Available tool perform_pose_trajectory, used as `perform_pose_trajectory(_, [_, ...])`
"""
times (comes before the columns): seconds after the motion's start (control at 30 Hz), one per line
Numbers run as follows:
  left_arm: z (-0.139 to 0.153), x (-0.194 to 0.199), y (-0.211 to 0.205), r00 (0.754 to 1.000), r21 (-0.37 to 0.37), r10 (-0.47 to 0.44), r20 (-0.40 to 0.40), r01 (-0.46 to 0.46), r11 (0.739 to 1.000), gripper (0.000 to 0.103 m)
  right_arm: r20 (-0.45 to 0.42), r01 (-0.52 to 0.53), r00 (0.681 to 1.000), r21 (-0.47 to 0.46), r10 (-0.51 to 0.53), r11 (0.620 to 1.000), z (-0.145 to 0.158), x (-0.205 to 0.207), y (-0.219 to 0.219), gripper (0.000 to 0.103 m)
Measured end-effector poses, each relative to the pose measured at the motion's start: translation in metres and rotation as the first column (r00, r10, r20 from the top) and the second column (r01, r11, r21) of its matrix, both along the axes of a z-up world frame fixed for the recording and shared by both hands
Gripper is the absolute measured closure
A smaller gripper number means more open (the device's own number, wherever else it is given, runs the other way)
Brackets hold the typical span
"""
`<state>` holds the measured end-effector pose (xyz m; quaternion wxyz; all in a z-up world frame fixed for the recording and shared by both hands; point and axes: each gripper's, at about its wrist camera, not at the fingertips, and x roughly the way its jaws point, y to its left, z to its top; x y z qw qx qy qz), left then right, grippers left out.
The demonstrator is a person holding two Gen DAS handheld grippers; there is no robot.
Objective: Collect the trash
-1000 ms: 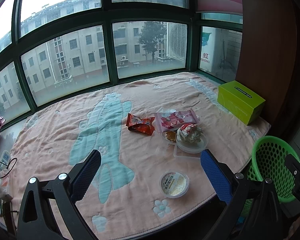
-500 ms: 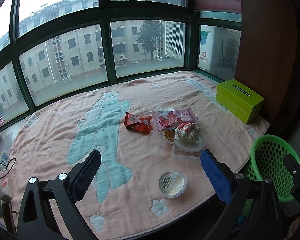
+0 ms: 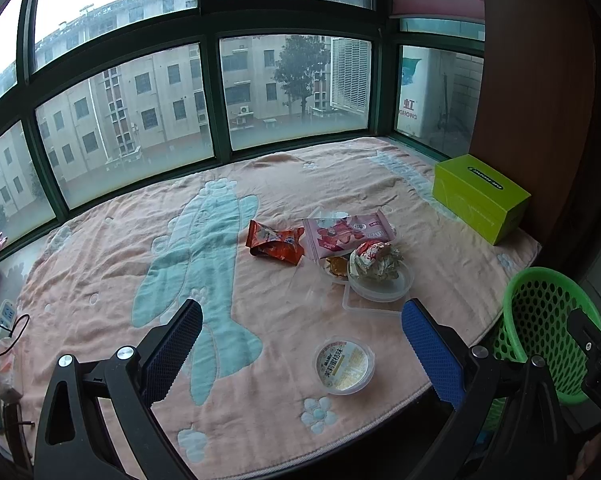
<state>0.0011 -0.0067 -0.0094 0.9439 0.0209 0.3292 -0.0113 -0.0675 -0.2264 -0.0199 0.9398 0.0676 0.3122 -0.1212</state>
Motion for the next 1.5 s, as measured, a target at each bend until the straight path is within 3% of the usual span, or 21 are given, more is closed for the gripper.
perform_pose_trajectory(0.6, [-0.005, 0.006, 0.009, 1.000, 0.001, 0.011, -0.010, -0.011, 1.000, 0.006, -0.016, -0.021, 1.000, 0.001, 0.021, 1.000, -0.003, 0.011, 0.001, 0.005])
perform_pose_trajectory(1.1, [-0.012, 0.030, 0.021, 0.998, -0.003, 0.015, -0.068, -0.015, 1.000, 0.006, -0.029, -0.053, 0.998, 0.001, 0.053, 0.999, -0.006, 0.030, 0.005, 0.005])
perform_pose_trajectory(1.5, [-0.045, 0.037, 0.027, 0.984, -0.027, -0.088, -0.155, 0.085, 0.996, 0.006, -0.039, -0.087, 0.995, 0.006, 0.087, 0.996, -0.009, 0.050, 0.007, 0.005])
